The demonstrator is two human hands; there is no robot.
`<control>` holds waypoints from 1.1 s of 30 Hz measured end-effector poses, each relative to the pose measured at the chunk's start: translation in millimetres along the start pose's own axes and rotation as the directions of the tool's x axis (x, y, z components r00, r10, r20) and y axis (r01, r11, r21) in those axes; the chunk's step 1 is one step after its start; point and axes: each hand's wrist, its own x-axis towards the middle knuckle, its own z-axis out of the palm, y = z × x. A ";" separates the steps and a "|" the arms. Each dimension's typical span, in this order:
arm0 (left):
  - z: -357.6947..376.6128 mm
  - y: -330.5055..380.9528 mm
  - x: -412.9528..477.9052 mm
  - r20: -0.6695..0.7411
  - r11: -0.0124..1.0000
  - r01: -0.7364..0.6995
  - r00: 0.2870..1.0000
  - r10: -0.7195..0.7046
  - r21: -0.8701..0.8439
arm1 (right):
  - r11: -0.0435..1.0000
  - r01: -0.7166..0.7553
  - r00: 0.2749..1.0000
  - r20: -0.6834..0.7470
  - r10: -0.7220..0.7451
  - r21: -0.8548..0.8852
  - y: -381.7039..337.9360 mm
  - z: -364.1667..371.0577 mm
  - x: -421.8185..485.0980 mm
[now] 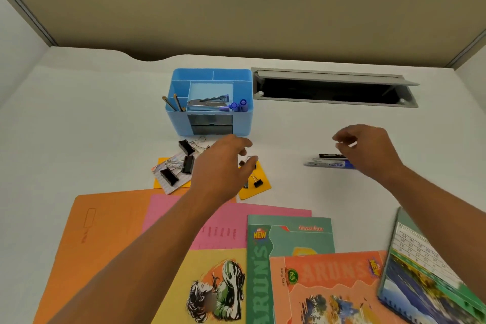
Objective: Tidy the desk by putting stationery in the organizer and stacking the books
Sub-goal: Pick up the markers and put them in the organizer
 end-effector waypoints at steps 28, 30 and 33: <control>108.2 160.4 101.1 0.252 0.947 -0.320 0.913 0.320 -0.041 | 0.985 -0.139 0.960 0.229 0.160 -0.105 47.0 -14.5 -111.8; 123.2 173.3 109.4 0.337 0.929 -0.370 0.876 0.344 0.011 | 0.980 -0.180 0.960 0.200 0.194 -0.085 47.4 -17.7 -125.0; 143.0 180.3 115.2 0.453 0.884 -0.453 0.816 0.359 0.115 | 0.973 -0.224 0.960 0.162 0.230 -0.055 47.0 -22.3 -141.0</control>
